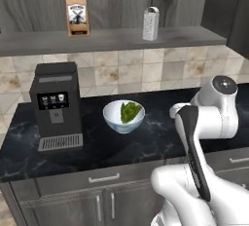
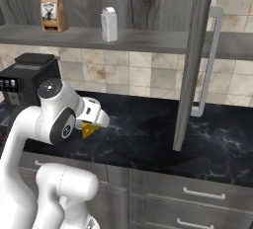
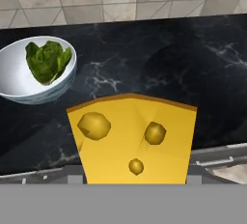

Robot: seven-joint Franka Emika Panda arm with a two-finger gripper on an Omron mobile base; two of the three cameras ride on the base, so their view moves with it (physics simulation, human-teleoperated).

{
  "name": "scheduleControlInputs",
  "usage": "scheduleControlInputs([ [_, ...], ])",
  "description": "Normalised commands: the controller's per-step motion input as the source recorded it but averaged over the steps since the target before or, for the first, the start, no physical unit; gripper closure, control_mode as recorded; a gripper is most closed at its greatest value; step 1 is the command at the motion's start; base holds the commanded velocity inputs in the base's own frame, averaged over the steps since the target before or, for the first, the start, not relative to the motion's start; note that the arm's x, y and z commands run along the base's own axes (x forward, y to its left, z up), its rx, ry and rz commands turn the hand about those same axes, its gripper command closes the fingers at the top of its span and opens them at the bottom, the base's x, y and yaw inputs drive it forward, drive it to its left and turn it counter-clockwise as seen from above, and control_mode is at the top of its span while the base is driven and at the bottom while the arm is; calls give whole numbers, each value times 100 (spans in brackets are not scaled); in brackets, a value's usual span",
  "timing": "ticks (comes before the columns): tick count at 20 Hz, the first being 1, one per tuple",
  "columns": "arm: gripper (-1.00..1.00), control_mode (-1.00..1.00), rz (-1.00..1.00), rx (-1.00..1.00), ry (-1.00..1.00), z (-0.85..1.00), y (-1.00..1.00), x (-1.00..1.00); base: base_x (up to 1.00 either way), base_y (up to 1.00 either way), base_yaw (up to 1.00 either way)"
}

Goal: Pick the cheese from the fridge and the cheese grater from the cabinet and place them next to the salad bowl.

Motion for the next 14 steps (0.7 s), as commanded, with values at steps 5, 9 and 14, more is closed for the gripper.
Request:
scheduleControlInputs([
  [5,100,100,0,0,0,0,0,0,18,0,0],
  [9,100,100,0,0,0,0,0,0,28,0,0],
  [14,100,100,0,0,0,0,0,0,40,-2,0],
])
